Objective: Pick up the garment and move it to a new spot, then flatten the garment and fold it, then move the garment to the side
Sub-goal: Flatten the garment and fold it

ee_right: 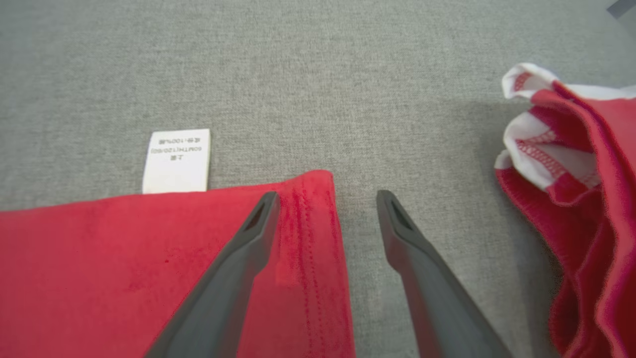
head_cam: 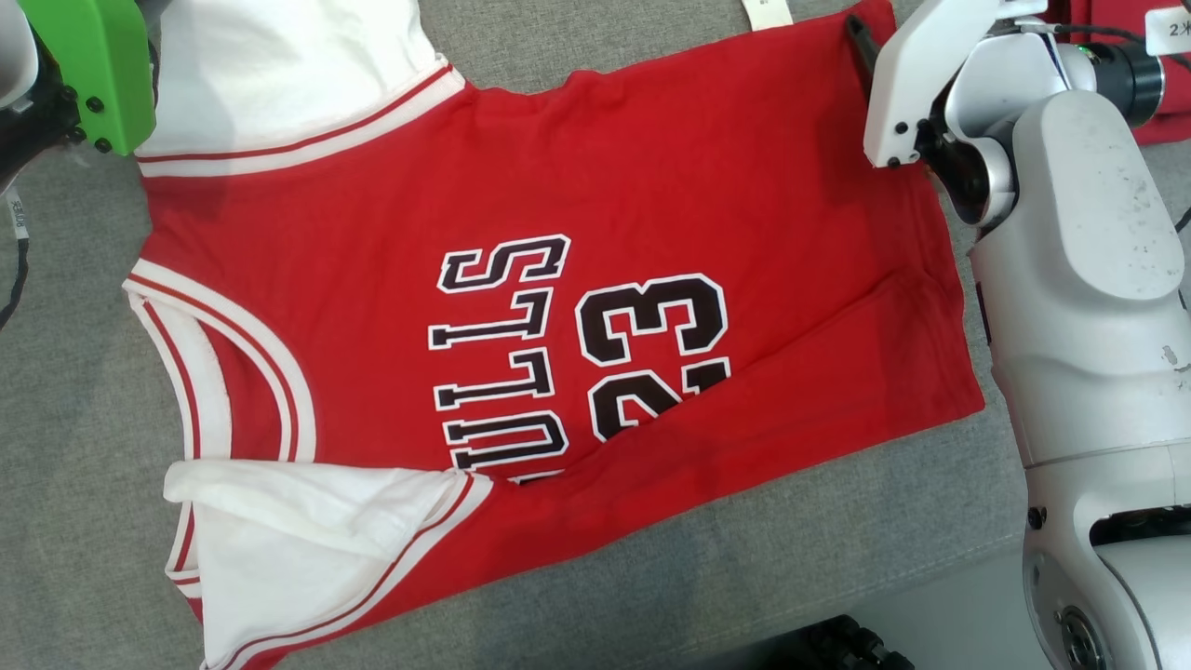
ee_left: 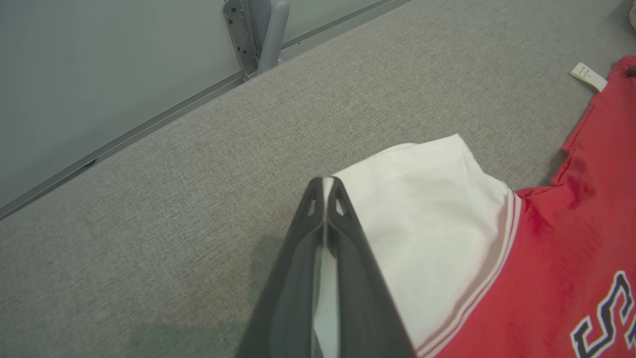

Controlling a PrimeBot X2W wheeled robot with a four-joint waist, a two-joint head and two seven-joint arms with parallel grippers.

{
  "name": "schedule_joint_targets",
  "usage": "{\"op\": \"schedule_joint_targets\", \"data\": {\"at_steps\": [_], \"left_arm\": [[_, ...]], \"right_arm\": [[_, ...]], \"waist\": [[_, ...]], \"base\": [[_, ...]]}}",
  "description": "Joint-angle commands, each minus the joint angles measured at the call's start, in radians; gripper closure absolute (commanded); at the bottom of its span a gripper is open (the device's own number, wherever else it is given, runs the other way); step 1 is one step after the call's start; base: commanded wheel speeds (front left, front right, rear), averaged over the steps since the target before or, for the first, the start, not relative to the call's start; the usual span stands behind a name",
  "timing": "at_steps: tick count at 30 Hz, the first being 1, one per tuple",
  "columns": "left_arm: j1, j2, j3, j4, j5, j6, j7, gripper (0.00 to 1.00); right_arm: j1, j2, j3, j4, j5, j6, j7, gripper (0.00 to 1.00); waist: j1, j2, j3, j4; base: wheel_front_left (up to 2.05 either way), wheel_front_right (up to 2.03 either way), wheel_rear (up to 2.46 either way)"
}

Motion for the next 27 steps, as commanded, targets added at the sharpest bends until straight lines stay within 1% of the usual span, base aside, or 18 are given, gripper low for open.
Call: {"op": "schedule_joint_targets", "data": {"at_steps": [1,5,6,7,8,11,13,14,16,20,25,26,27], "left_arm": [[-0.010,-0.002,-0.002,0.002,-0.007,-0.004,0.002,1.00],[-0.012,-0.008,-0.005,0.003,-0.005,-0.004,0.006,1.00],[-0.011,-0.010,-0.005,0.003,-0.003,-0.004,0.007,1.00],[-0.011,-0.012,-0.006,0.003,0.000,-0.004,0.010,1.00],[-0.011,-0.014,-0.006,0.003,0.001,-0.004,0.013,1.00],[-0.015,-0.019,-0.007,0.003,0.004,-0.004,0.015,1.00],[-0.017,-0.023,-0.008,0.002,0.006,-0.004,0.015,1.00],[-0.016,-0.025,-0.008,0.002,0.007,-0.004,0.015,1.00],[-0.014,-0.030,-0.008,-0.001,0.013,-0.004,0.008,1.00],[-0.023,-0.029,-0.008,-0.009,0.046,-0.004,-0.055,1.00],[-0.043,-0.026,-0.008,-0.013,0.082,-0.004,-0.189,1.00],[-0.043,-0.026,-0.008,-0.013,0.082,-0.004,-0.189,1.00],[-0.048,-0.027,-0.008,-0.011,0.088,-0.004,-0.222,1.00]], "right_arm": [[-0.015,-0.001,0.011,-0.004,0.019,-0.001,0.016,0.00],[-0.019,-0.001,0.028,-0.010,0.048,-0.001,0.051,0.00],[-0.020,-0.001,0.025,-0.009,0.048,-0.001,0.055,0.13],[-0.019,-0.001,0.020,-0.004,0.047,-0.001,0.065,0.35],[-0.020,-0.001,0.015,-0.003,0.046,-0.001,0.069,0.51],[-0.026,-0.001,0.005,0.004,0.040,-0.001,0.074,0.61],[-0.028,-0.001,-0.001,0.011,0.037,-0.001,0.068,0.78],[-0.029,-0.001,-0.006,0.015,0.032,-0.001,0.066,1.00],[-0.033,-0.001,-0.016,0.021,0.010,-0.001,0.049,1.00],[-0.045,-0.002,-0.049,0.024,-0.017,-0.001,-0.015,1.00],[-0.065,-0.002,-0.112,0.034,-0.043,-0.001,-0.109,1.00],[-0.065,-0.002,-0.112,0.034,-0.043,-0.001,-0.109,1.00],[-0.071,-0.002,-0.126,0.039,-0.045,-0.001,-0.128,1.00]], "waist": [[0.0000,0.0000,-0.001,0.000],[0.0000,0.0000,-0.002,0.004],[0.0000,0.0000,-0.002,0.006],[0.0000,0.0000,-0.002,0.009],[0.0000,0.0000,-0.002,0.011],[0.0000,0.0000,-0.001,0.019],[0.0000,0.0000,0.000,0.025],[0.0000,0.0000,0.000,0.028],[0.0000,0.0000,-0.003,0.035],[0.0000,0.0000,-0.007,0.045],[0.0000,0.0000,-0.014,0.065],[0.0000,0.0000,-0.014,0.065],[0.0000,0.0000,-0.015,0.069]], "base": [[0.00,0.00,0.00],[0.00,0.00,0.00],[0.00,0.00,0.00],[0.00,0.00,0.00],[0.00,0.00,0.00],[0.00,0.00,0.00],[0.00,0.00,0.00],[0.00,0.00,0.00],[0.00,0.00,0.00],[0.00,0.00,0.00],[0.00,0.00,0.00],[0.00,0.00,0.00],[0.00,0.00,0.00]]}}
